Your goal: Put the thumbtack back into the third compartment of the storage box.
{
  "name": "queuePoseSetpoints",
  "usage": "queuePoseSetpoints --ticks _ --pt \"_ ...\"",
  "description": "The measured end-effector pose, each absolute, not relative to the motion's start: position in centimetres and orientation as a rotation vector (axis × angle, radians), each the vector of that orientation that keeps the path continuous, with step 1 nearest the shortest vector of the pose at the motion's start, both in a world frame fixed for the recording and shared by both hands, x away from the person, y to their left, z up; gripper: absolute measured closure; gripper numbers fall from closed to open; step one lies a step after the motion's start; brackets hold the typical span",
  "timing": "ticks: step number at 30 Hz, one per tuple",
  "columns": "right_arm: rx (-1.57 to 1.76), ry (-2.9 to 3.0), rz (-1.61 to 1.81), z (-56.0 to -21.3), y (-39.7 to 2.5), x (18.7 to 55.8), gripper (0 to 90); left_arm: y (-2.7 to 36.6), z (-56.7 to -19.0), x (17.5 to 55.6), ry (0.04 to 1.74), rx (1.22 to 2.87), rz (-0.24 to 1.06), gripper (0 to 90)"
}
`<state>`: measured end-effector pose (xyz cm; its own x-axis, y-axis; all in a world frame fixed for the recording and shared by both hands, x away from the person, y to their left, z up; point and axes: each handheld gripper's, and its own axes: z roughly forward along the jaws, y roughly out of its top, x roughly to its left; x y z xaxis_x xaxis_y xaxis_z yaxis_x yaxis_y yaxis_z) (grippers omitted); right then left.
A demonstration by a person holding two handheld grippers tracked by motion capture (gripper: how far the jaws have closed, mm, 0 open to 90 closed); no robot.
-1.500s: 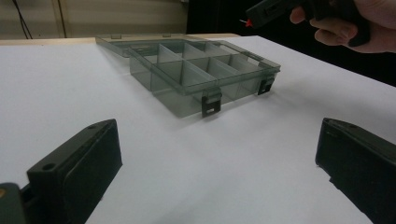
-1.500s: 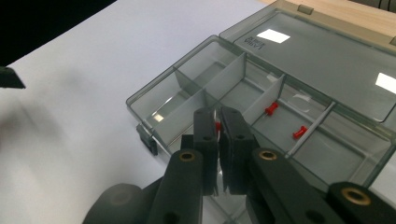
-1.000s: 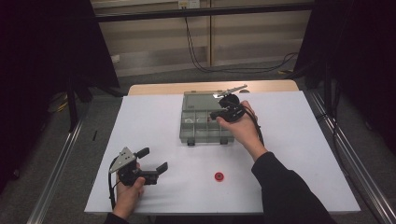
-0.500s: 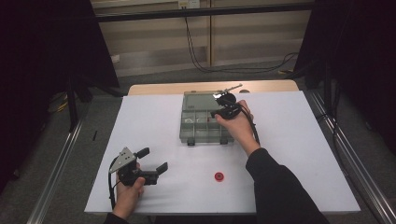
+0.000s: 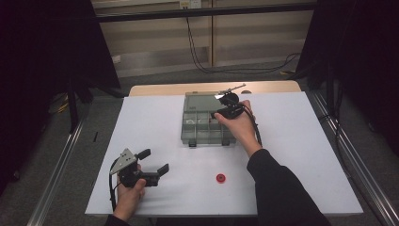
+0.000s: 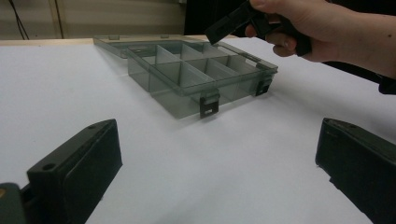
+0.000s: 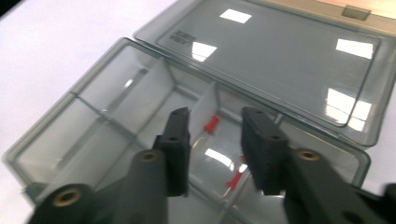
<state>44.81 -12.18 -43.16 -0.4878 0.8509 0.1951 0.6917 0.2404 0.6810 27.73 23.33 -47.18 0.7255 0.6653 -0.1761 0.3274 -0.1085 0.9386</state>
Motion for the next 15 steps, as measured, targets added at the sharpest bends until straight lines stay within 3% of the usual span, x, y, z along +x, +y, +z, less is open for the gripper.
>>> queuePoseSetpoints --ticks 9,15 --pt "1.404 2.327 1.105 -41.9 -12.1 42.5 2.3 23.2 -47.2 27.7 0.803 1.699 0.344 0.2" --pt "1.384 2.338 1.123 -41.7 -12.6 41.2 0.0 23.2 -47.2 27.7 0.799 1.703 0.352 0.2"
